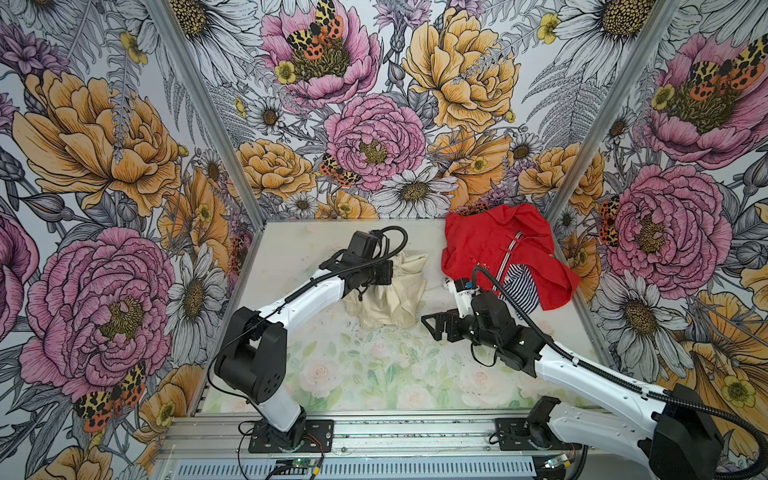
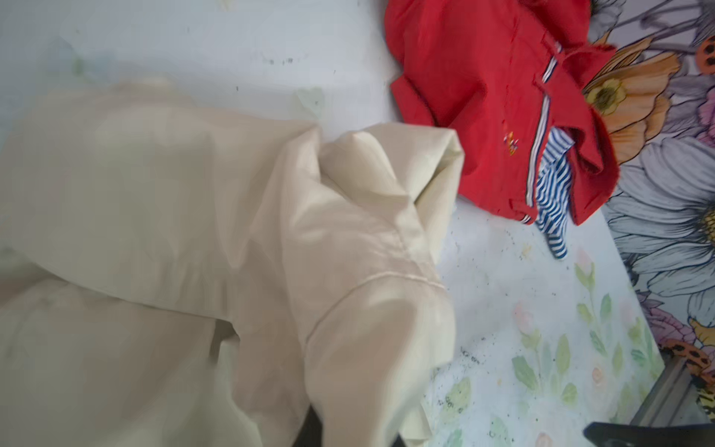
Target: Pick out a specific cloth from the pile
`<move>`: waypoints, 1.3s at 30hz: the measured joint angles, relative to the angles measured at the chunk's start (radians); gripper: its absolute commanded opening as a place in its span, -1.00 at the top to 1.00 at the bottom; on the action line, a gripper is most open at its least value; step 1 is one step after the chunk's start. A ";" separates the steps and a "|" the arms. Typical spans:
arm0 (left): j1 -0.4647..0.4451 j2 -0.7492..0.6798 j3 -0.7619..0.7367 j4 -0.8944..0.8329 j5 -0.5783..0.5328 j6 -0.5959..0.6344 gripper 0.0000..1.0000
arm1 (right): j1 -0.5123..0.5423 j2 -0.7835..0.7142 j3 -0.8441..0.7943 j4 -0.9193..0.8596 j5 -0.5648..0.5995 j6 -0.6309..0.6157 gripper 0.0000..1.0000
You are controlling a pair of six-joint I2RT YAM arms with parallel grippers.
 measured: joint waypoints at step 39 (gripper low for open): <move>0.142 0.089 -0.008 -0.095 -0.237 -0.052 1.00 | 0.000 0.019 0.000 0.002 -0.003 0.000 -0.99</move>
